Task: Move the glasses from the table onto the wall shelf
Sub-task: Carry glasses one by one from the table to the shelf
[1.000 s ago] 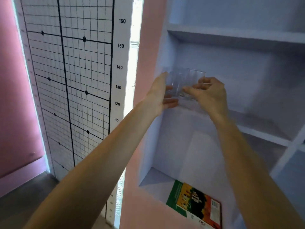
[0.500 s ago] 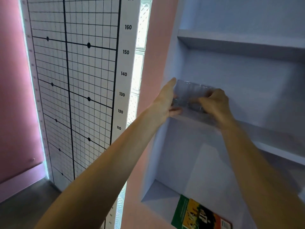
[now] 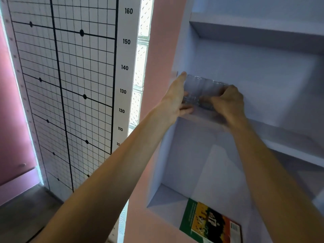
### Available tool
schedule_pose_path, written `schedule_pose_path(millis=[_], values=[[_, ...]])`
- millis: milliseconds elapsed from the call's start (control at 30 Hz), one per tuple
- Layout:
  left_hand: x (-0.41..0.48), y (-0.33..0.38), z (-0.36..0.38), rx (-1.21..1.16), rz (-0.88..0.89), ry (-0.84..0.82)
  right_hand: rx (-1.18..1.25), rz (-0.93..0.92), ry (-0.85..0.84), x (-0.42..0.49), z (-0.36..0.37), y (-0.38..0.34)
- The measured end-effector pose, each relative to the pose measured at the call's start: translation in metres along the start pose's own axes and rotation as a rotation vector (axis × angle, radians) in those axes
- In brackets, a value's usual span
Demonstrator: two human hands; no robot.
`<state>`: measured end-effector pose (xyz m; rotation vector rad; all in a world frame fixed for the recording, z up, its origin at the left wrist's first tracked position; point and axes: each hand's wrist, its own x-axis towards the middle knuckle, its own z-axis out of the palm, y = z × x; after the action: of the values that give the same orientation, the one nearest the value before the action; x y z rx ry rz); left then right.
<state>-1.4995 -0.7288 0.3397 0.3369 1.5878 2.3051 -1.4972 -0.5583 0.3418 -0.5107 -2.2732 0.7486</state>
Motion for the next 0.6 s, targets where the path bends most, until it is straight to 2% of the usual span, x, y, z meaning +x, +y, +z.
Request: schedule_pose_path(millis=[267, 433, 533, 600], values=[[-0.022, -0.009, -0.005, -0.063, 0.042, 0.018, -0.014, -0.033, 0.06, -0.047, -0.016, 0.007], [-0.035, -0.047, -0.009, -0.083, 0.086, 0.027, -0.004, -0.275, 0.083, -0.11, -0.027, 0.027], [-0.045, -0.082, -0.003, -0.057, 0.029, -0.002, -0.023, -0.404, 0.047, -0.141, -0.039, 0.037], [-0.053, -0.107, 0.006, -0.057, -0.039, -0.039, -0.011, -0.423, 0.015, -0.16, -0.048, 0.048]])
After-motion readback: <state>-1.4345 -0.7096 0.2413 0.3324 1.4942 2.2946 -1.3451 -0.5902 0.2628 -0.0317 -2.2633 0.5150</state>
